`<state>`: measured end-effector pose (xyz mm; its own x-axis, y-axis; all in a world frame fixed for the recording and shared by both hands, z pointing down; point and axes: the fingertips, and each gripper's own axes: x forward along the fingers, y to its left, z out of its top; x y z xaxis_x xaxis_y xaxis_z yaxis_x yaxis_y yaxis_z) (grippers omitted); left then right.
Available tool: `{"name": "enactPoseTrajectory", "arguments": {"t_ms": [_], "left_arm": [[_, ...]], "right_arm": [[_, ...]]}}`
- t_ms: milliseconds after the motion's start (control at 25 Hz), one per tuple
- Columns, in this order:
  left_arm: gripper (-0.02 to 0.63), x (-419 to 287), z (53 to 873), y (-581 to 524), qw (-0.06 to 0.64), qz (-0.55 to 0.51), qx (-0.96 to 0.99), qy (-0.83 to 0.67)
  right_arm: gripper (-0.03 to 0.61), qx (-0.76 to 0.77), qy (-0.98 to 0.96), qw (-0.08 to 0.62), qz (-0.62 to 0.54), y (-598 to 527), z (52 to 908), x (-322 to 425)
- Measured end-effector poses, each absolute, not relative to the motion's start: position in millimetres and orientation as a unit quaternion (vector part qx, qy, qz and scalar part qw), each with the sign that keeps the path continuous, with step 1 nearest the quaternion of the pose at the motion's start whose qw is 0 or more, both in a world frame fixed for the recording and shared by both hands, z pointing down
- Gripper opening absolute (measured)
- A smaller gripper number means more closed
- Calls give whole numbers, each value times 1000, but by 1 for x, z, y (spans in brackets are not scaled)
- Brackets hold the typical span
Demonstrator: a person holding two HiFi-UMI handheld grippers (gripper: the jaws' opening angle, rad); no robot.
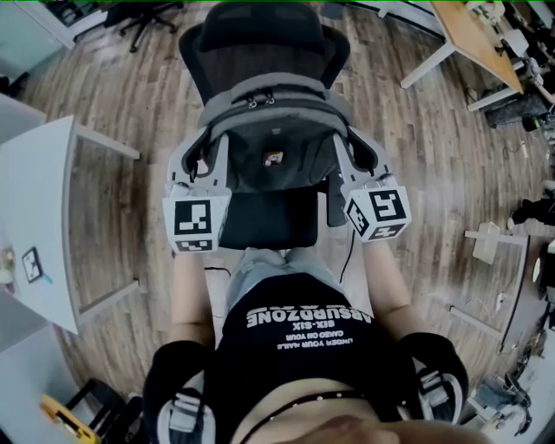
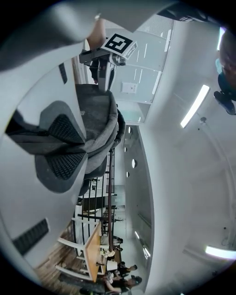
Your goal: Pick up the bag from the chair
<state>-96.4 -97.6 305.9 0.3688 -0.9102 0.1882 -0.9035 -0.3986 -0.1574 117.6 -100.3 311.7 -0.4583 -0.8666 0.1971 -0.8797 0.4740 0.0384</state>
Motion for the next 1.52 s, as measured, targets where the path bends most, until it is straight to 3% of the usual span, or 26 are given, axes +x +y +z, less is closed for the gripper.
{"name": "enactPoseTrajectory", "arguments": {"t_ms": [480,1520], "left_arm": [[95,-91,251,-76,22,-76,-830,552],[95,-94,242,-59,13,-76,-836,543]], "right_arm": [[75,502,-863,34,33,-85,266,124],[74,504,-861,28,61,-67,260,122]]}}
